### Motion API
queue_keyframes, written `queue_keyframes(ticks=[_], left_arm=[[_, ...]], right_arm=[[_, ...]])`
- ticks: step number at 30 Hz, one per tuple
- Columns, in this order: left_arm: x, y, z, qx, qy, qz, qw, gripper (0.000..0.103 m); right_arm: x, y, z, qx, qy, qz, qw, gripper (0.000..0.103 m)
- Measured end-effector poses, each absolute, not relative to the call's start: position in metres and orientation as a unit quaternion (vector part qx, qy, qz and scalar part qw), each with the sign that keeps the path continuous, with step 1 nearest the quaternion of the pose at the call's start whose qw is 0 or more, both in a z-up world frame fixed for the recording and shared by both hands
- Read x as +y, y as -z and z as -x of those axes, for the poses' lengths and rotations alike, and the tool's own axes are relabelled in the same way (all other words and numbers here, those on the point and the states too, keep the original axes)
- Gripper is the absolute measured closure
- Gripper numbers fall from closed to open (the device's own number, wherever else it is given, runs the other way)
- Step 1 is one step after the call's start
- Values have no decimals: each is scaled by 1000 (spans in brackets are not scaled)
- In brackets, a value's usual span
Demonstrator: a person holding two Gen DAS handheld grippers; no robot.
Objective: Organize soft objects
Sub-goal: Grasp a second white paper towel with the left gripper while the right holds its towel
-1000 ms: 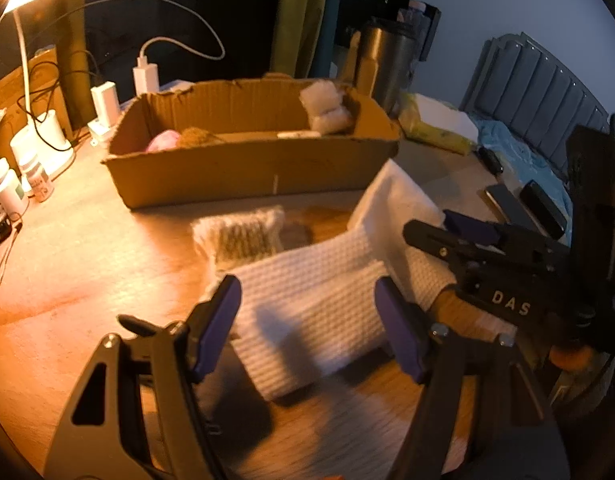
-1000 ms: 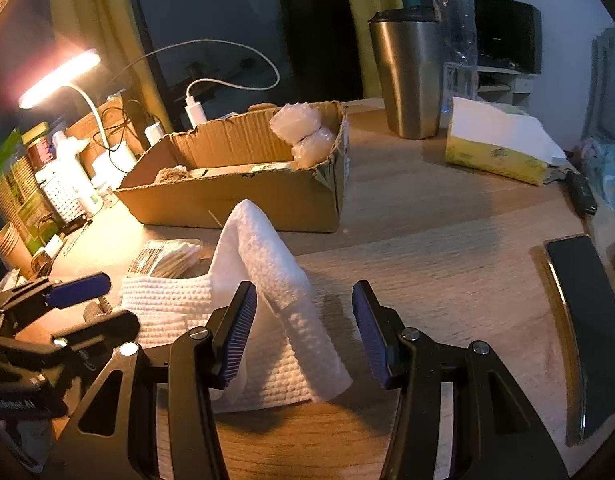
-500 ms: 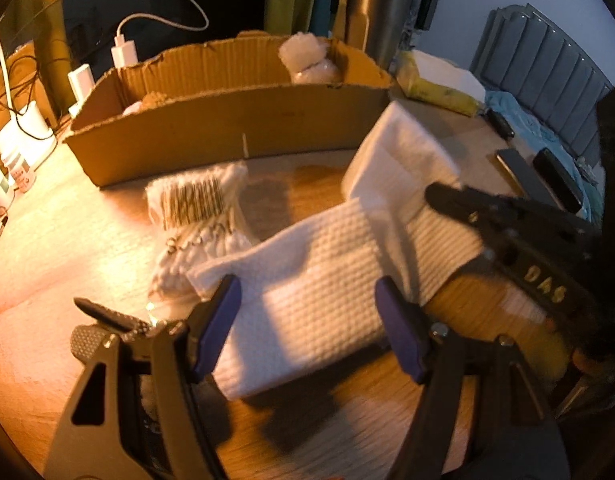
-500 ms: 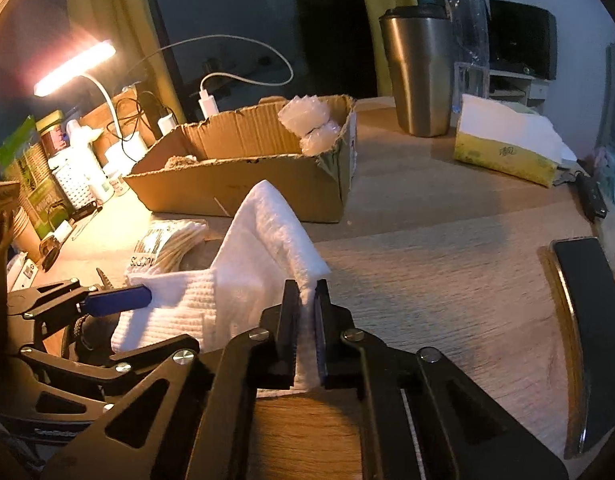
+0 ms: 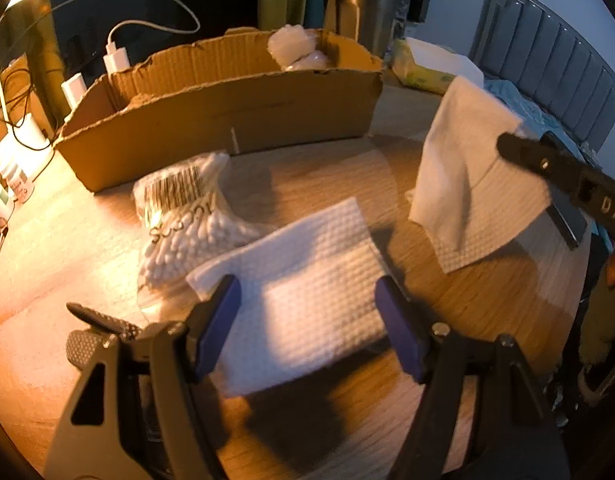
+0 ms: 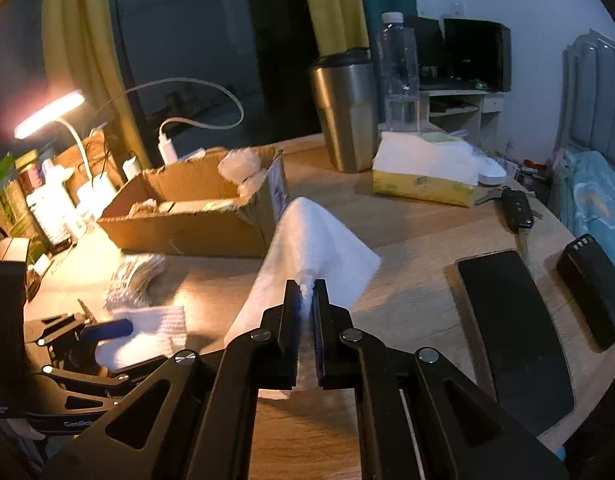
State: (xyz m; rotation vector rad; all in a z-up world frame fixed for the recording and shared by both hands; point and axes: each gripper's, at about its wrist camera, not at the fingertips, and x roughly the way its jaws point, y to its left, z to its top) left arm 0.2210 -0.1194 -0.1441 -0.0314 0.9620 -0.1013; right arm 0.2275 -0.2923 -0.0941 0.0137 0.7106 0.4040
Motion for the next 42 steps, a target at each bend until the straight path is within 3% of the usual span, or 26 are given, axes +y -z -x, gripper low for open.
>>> queue_keyframes(ticks=[3, 5, 7, 9, 15, 19, 22, 23, 24, 25, 26, 28, 31, 42], left_arm=[[-119, 145, -220, 454, 55, 11, 889, 31], [-119, 146, -218, 449, 57, 7, 892, 31], [-119, 147, -216, 443, 60, 4, 894, 31], [-118, 147, -216, 441, 62, 3, 895, 31], [-116, 147, -215, 439, 75, 2, 896, 36], [-121, 146, -211, 433, 98, -2, 896, 57], [-123, 146, -211, 433, 108, 2, 895, 64], [-123, 146, -212, 434, 113, 6, 894, 74], [-122, 145, -212, 435, 119, 11, 893, 79], [-121, 145, -212, 437, 128, 20, 890, 84], [-121, 145, -213, 438, 132, 24, 889, 87], [-120, 144, -212, 439, 141, 31, 887, 90], [-118, 139, -211, 433, 146, 38, 889, 91], [-92, 98, -207, 387, 147, 61, 908, 91]], right_arm=[[-283, 103, -228, 362, -209, -3, 909, 96], [-273, 111, -230, 379, -218, 4, 899, 91], [-265, 116, -230, 391, -227, 10, 892, 60], [-258, 124, -234, 408, -224, 18, 885, 50], [-248, 134, -237, 424, -213, 40, 879, 42], [-237, 136, -231, 417, -197, 83, 883, 42], [-231, 138, -228, 414, -189, 107, 884, 43], [-230, 138, -227, 412, -188, 113, 884, 43], [-230, 138, -227, 413, -189, 112, 884, 48], [-231, 138, -227, 412, -190, 111, 884, 64], [-233, 138, -227, 410, -186, 110, 886, 70], [-238, 137, -229, 408, -176, 105, 890, 85], [-247, 136, -232, 412, -180, 88, 889, 92], [-242, 99, -228, 381, -210, 56, 899, 93]])
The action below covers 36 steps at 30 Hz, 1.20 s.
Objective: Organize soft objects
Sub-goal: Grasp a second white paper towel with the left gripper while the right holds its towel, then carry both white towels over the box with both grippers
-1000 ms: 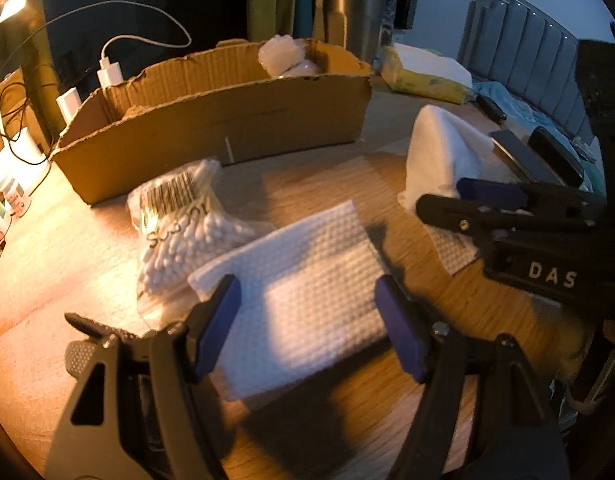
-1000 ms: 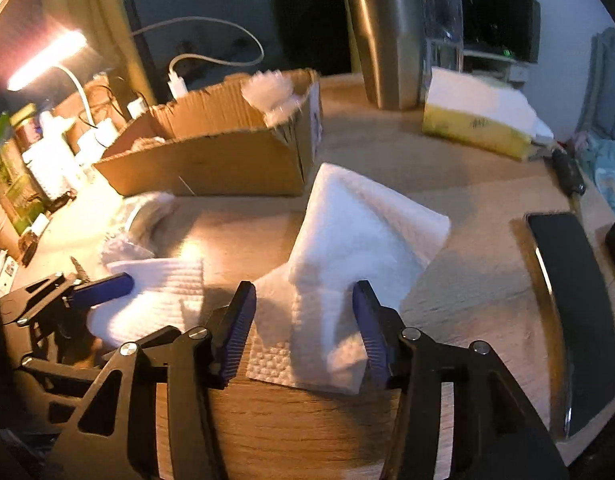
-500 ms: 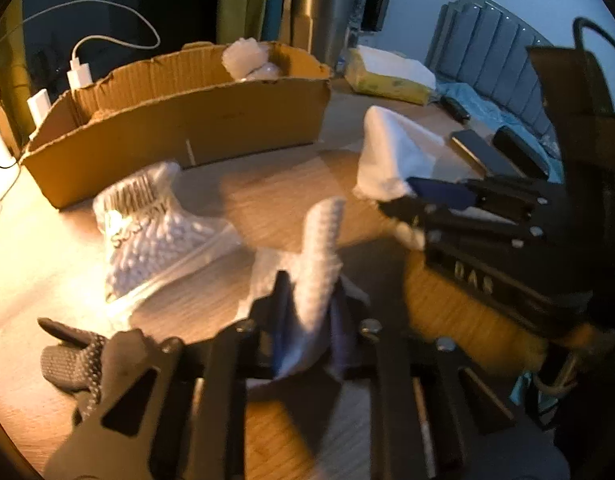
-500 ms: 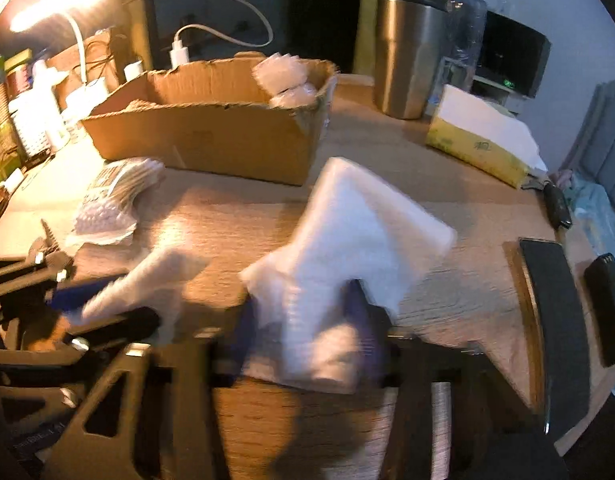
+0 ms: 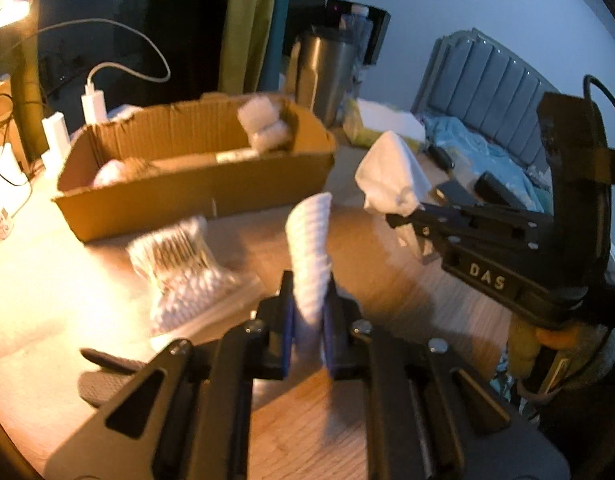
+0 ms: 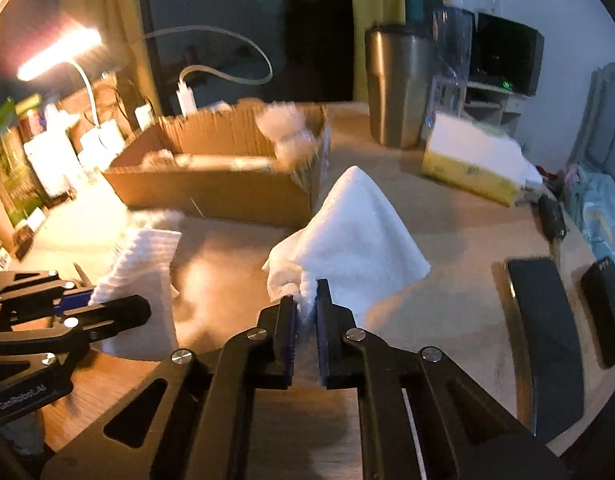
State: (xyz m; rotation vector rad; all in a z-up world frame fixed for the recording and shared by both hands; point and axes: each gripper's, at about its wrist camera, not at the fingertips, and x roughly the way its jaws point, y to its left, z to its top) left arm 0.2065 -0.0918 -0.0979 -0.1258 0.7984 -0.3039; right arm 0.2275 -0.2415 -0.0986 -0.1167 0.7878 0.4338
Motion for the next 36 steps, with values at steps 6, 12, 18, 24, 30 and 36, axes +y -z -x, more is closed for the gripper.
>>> queue_keyframes(ticks=[6, 12, 18, 24, 30, 36], left_arm=[[-77, 76, -209, 360, 142, 67, 920, 91], [-63, 58, -212, 342, 140, 69, 927, 91], [-46, 40, -220, 320, 133, 81, 935, 91], [-34, 23, -231, 297, 126, 87, 942, 91], [-29, 19, -245, 291, 122, 93, 944, 91], [-21, 24, -261, 292, 111, 101, 944, 91]], right_arm=[[-232, 71, -231, 352, -225, 45, 907, 93], [-222, 52, -236, 339, -236, 41, 910, 93], [-209, 39, -243, 329, -247, 47, 910, 93], [-199, 28, -256, 319, -257, 52, 911, 93], [-189, 23, -268, 315, -266, 52, 910, 93], [-180, 26, -280, 318, -278, 53, 905, 93]])
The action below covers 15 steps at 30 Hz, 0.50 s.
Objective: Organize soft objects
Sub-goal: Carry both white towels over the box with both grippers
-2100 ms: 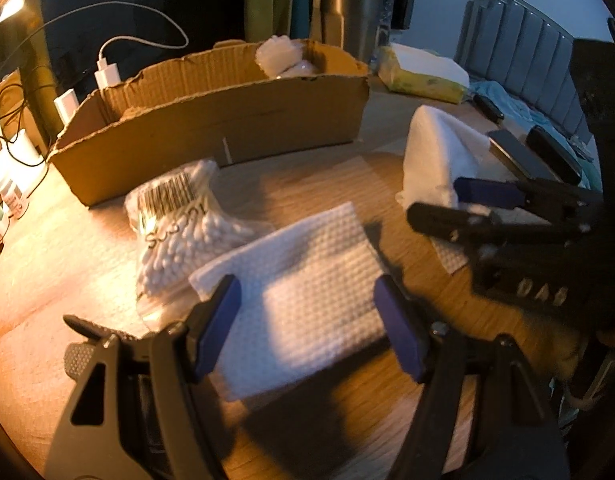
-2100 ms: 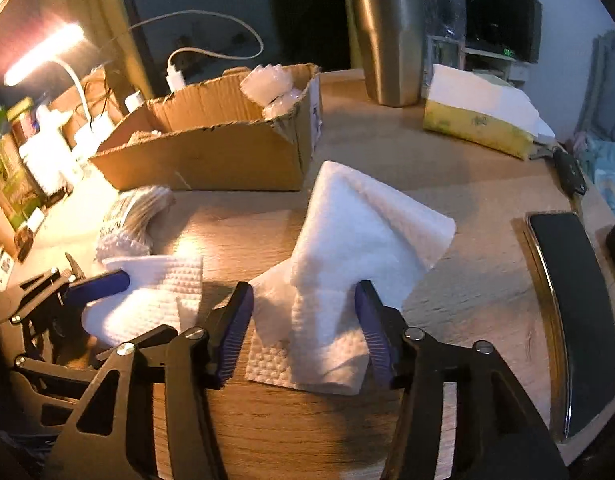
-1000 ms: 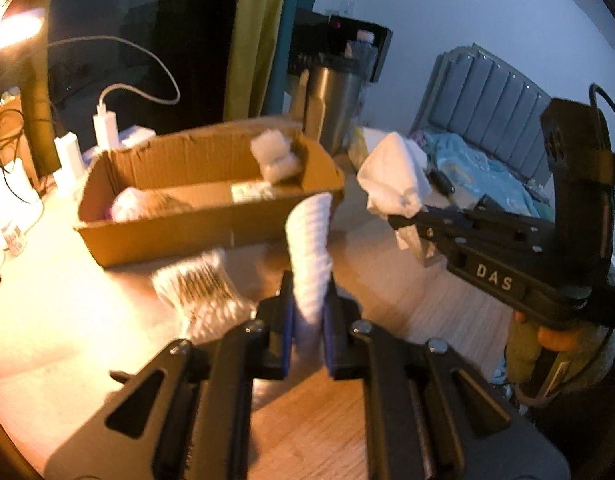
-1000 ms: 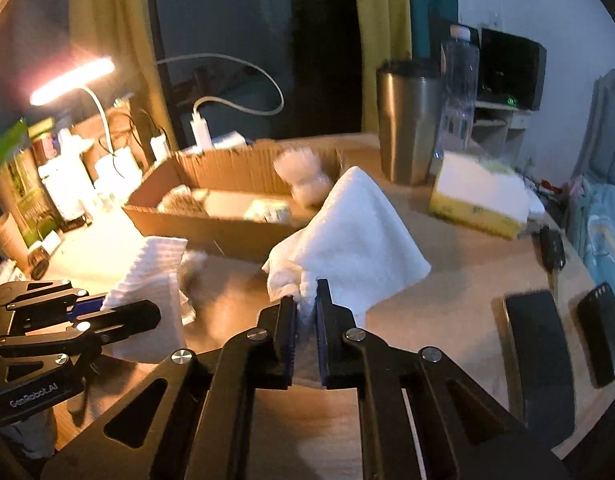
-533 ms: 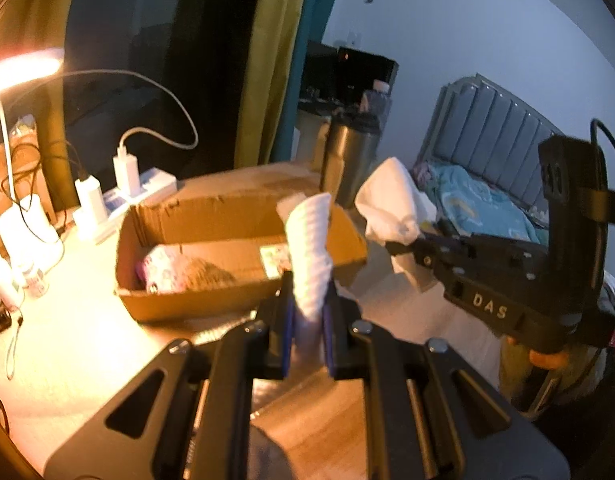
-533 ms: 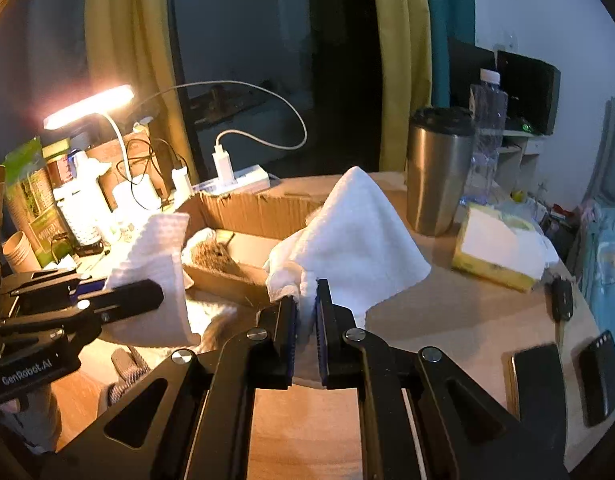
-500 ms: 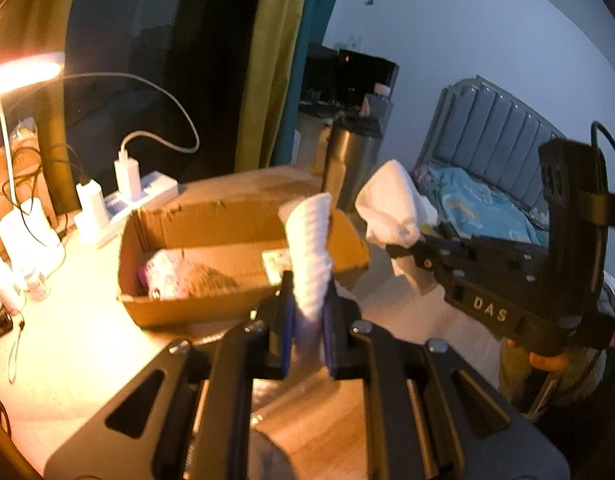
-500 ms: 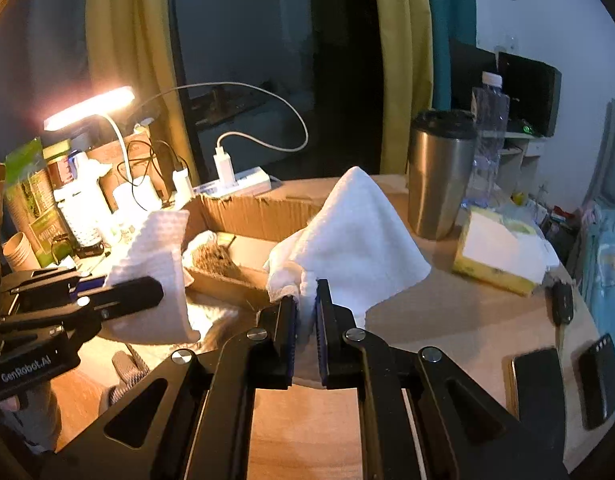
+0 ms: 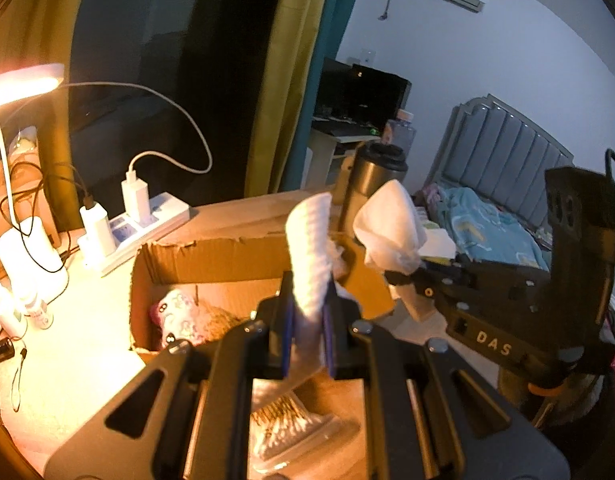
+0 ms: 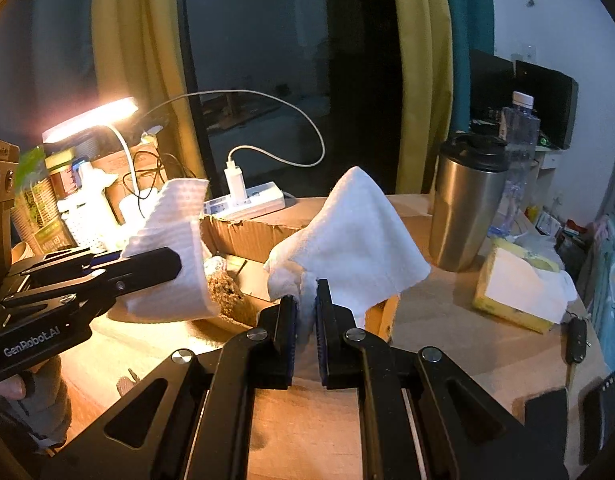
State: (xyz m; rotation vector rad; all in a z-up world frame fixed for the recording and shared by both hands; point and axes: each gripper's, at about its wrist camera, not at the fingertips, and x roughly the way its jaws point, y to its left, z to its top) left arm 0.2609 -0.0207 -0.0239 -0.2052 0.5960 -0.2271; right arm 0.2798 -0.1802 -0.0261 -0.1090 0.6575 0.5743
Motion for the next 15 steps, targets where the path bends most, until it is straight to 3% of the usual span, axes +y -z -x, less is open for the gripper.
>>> queue_keyframes(ticks=[15], left_arm=[[17, 54, -303, 310, 59, 117, 942, 91]], right_arm=[[-149, 43, -312, 332, -320, 43, 886, 93]])
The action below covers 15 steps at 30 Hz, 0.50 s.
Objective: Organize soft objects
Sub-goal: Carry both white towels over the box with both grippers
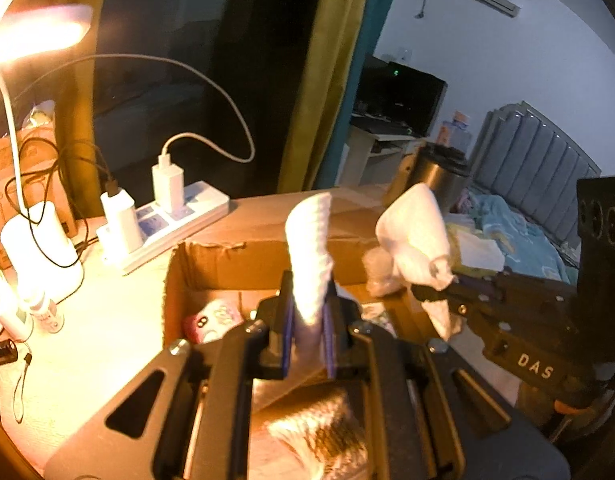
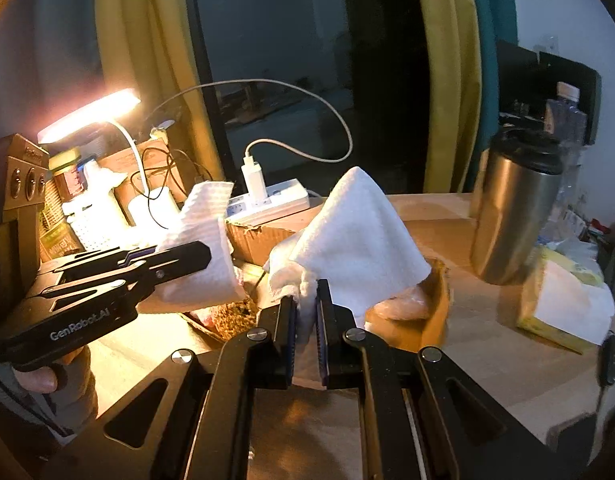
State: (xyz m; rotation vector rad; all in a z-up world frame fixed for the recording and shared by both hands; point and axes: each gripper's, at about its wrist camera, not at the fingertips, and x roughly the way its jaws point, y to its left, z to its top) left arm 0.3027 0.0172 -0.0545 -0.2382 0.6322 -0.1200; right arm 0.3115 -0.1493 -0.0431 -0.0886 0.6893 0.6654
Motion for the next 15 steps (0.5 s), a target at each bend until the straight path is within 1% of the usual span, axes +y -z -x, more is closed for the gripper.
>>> queue_keyframes(ticks=[12, 15], left_arm=[[39, 89, -321, 343, 31, 135, 929, 91], [42, 100, -327, 353, 29, 142, 924, 89]], right_arm=[[-112, 71, -335, 359, -350, 49, 864, 93], [-104, 80, -340, 370, -354, 53, 857, 93]])
